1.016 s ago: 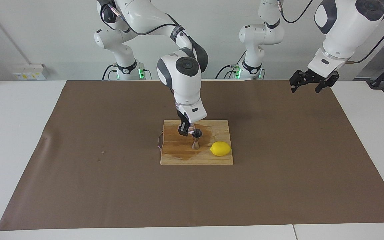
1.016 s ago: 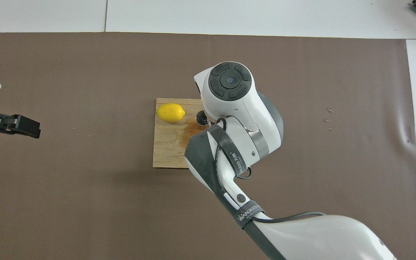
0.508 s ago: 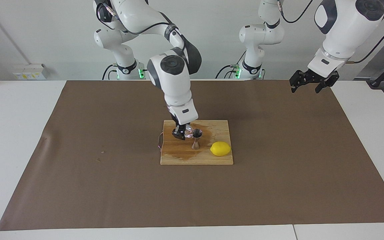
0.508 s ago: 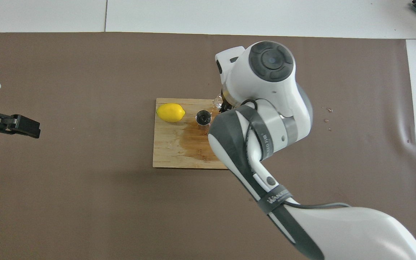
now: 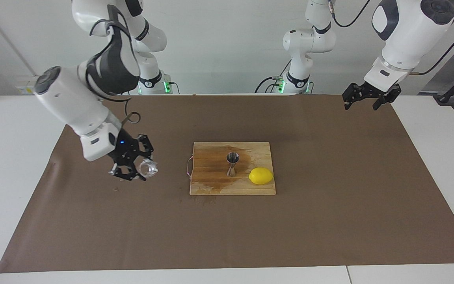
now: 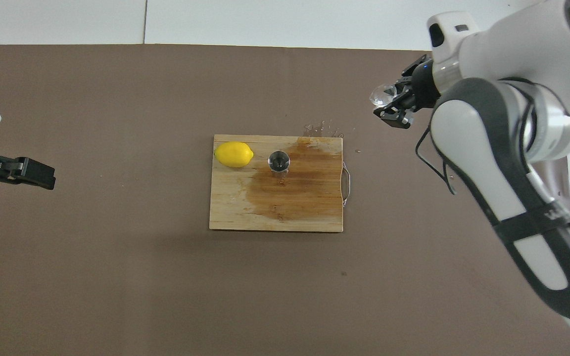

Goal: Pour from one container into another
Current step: 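Turn the glass upright and carry it back away from the board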

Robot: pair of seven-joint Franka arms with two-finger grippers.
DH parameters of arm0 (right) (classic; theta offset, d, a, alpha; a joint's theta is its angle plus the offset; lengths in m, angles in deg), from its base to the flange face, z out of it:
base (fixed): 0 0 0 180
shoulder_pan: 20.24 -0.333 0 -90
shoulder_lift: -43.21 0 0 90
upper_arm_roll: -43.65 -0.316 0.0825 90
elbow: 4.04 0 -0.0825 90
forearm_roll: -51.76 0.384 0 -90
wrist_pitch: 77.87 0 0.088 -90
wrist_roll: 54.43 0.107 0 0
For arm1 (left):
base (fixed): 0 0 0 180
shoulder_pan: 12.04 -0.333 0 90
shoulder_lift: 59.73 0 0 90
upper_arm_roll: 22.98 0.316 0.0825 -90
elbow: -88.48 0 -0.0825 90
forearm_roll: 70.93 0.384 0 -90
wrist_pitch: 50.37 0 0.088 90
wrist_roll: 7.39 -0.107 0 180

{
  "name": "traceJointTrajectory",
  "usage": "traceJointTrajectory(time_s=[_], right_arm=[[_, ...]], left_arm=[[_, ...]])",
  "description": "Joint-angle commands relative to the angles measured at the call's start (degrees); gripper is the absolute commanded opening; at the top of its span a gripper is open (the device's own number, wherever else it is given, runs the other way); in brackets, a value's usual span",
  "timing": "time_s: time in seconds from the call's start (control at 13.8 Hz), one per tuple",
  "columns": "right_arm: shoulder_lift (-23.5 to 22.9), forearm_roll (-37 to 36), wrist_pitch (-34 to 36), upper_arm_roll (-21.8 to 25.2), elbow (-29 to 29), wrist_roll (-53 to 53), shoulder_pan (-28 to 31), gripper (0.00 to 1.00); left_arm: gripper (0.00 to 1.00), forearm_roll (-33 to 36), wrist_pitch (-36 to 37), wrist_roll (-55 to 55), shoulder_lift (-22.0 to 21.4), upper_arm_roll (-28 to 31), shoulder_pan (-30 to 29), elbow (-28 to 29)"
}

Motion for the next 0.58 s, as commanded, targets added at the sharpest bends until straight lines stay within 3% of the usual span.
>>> traceJointTrajectory(time_s=[0.0, 0.29, 0.51], right_arm=[[0.78, 5.7, -0.95, -7.04, 5.7, -9.39, 13.61, 0.0], [0.52, 11.96, -1.91, -6.69, 9.31, -21.1, 21.1, 0.0], [-0.36, 22.65, -4.89, -6.52, 16.75, -34.51, 25.67, 0.0]], left_arm=[[1.0, -0.54, -0.04, 0.0, -1.41, 0.4, 0.22, 1.46], [1.0, -0.54, 0.05, 0.0, -1.41, 0.4, 0.22, 1.46], [1.0, -0.63, 0.05, 0.0, -1.41, 0.4, 0.22, 1.46]])
